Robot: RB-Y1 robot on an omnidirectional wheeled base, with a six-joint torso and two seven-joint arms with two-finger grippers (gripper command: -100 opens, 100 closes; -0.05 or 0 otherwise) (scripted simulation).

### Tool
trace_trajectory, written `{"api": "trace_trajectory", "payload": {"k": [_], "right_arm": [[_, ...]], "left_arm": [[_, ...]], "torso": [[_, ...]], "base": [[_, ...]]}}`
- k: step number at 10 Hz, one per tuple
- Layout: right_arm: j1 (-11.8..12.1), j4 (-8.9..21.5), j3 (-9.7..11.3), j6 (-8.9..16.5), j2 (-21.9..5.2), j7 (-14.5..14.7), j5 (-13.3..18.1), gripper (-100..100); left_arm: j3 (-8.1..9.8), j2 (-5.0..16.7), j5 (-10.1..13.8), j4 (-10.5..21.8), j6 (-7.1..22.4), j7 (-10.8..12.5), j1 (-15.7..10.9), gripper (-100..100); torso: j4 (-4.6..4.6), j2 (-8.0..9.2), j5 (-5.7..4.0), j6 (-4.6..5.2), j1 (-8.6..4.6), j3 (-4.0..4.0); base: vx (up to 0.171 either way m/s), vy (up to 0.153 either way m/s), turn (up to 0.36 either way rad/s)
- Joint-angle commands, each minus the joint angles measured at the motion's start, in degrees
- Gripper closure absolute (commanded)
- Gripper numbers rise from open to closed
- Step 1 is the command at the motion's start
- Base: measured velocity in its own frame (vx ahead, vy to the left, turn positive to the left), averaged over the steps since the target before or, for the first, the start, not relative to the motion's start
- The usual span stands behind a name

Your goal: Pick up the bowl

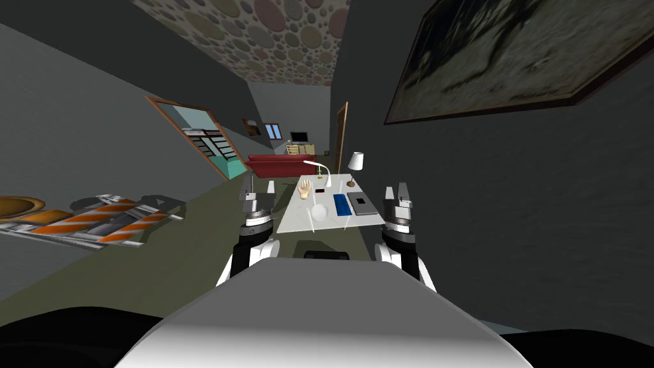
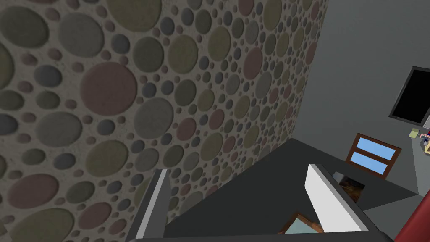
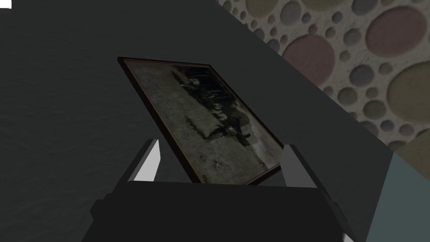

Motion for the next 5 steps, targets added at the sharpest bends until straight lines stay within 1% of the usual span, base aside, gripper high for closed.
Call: {"api": "trace_trajectory", "payload": {"k": [1, 3, 5], "right_arm": [[0.0, 0.0, 0.0, 0.0, 0.0, 0.0, 0.0, 0], [0.0, 0.0, 0.0, 0.0, 0.0, 0.0, 0.0, 0], [0.0, 0.0, 0.0, 0.0, 0.0, 0.0, 0.0, 0]], "left_arm": [[0.39, 2.3, 0.2, 0.4, 1.8, 0.7, -0.6, -100], [0.94, 4.2, 0.6, 1.1, 4.4, 1.8, -1.4, -100], [1.70, 5.7, 1.1, 1.9, 7.4, 3.3, -2.4, -100]], "torso": [[0.00, 0.00, 0.00, 0.00, 0.00, 0.00], [0.03, 0.14, 0.01, 0.01, 0.05, 0.08], [0.05, 0.23, 0.02, 0.01, 0.08, 0.13]], "base": [[-0.026, 0.004, -0.093], [-0.049, 0.012, -0.099], [-0.068, 0.018, -0.120]]}}
